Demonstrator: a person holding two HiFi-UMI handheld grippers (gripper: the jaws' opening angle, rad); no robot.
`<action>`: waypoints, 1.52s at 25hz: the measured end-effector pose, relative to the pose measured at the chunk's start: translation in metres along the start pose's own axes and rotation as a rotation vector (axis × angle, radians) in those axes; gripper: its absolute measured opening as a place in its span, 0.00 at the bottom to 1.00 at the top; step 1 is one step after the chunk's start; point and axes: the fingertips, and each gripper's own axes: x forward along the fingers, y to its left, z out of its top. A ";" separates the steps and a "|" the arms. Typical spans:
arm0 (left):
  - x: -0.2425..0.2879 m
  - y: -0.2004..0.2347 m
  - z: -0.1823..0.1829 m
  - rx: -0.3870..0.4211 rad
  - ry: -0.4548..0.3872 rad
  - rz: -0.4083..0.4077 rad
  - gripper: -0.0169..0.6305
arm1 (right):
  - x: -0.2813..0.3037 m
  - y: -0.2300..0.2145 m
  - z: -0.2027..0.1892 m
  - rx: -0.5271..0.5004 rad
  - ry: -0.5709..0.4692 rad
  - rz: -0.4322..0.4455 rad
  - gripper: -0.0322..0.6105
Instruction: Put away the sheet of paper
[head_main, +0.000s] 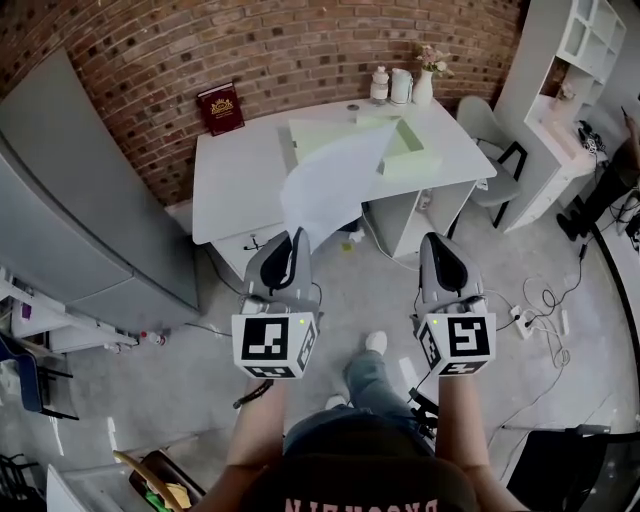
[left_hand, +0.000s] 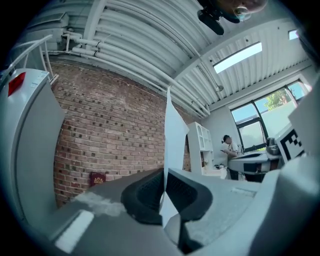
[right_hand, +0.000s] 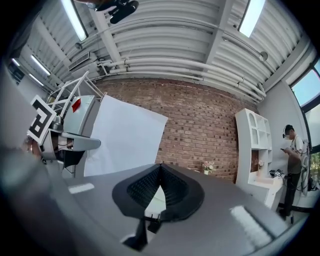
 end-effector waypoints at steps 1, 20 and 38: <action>0.009 0.000 -0.002 0.001 0.003 -0.001 0.02 | 0.007 -0.006 -0.003 0.000 0.003 -0.001 0.05; 0.238 -0.005 -0.022 0.008 0.036 0.049 0.02 | 0.186 -0.156 -0.042 0.025 0.026 0.054 0.05; 0.343 -0.006 -0.059 0.007 0.100 0.071 0.02 | 0.265 -0.225 -0.091 0.062 0.079 0.075 0.05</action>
